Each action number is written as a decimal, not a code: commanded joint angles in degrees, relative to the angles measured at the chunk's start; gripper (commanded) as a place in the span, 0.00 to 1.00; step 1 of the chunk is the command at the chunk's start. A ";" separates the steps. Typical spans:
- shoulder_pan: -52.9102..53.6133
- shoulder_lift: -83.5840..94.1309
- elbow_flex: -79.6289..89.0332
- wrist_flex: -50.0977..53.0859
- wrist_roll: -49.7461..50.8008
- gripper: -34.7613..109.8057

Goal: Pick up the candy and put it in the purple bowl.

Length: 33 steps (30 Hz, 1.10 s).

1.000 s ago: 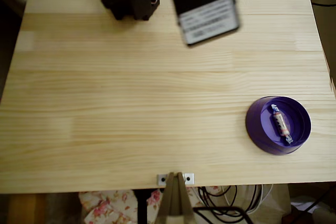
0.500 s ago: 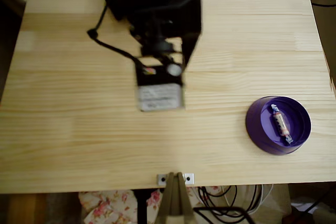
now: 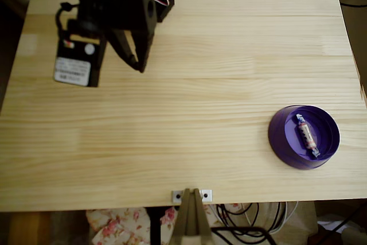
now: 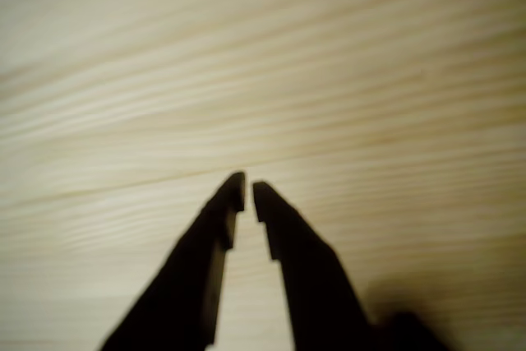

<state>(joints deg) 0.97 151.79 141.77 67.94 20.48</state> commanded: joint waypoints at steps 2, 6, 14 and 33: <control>2.99 8.88 6.33 -4.22 -2.29 0.24; 3.34 16.70 15.47 -8.09 -3.96 0.24; 2.81 25.58 25.49 -11.95 -7.65 0.24; 2.72 37.27 32.17 -10.99 -14.06 0.24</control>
<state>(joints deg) 2.90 187.91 174.46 55.99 5.71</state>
